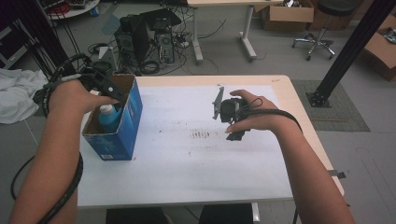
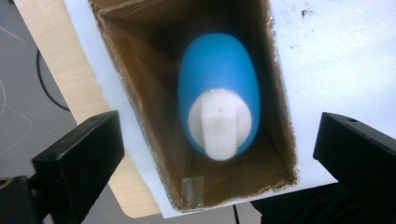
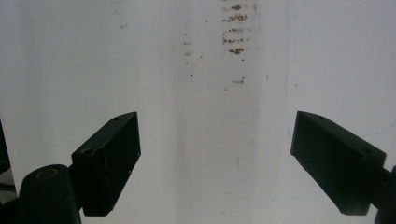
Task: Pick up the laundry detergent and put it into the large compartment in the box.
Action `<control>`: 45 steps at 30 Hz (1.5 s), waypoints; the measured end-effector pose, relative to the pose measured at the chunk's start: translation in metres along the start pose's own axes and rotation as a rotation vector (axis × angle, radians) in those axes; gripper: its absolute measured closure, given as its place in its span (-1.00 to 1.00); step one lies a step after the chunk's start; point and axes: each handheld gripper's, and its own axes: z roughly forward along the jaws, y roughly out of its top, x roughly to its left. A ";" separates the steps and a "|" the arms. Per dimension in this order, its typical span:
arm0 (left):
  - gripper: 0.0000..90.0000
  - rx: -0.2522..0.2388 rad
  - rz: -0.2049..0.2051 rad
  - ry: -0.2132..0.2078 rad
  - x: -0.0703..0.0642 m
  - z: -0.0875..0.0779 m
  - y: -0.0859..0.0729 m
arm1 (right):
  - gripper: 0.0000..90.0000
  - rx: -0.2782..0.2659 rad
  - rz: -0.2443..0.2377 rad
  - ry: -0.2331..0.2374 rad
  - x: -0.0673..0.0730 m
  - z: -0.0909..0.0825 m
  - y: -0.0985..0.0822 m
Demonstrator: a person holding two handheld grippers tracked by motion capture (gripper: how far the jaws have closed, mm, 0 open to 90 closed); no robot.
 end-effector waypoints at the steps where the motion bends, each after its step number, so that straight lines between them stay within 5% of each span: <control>1: -0.98 -0.004 0.005 0.002 -0.001 -0.002 0.000 | -0.64 0.001 0.000 0.000 0.000 0.000 0.000; 7: -1.00 -0.028 0.070 0.005 -0.010 -0.015 0.002 | -0.64 0.011 0.002 0.002 -0.002 -0.002 0.000; 13: -1.00 -0.065 0.182 -0.022 -0.024 -0.029 0.004 | -0.64 0.016 0.002 0.003 -0.003 -0.005 0.000; 22: -1.00 -0.095 0.397 -0.037 -0.063 -0.033 0.007 | -0.64 0.033 0.007 0.001 -0.004 -0.010 0.002; 27: -1.00 -0.110 0.529 -0.107 -0.083 -0.035 0.007 | -0.64 0.034 0.008 -0.003 -0.004 -0.012 0.002; 45: -1.00 -0.111 0.987 -0.187 -0.144 -0.033 -0.010 | -0.64 0.045 -0.002 0.007 -0.006 -0.015 0.000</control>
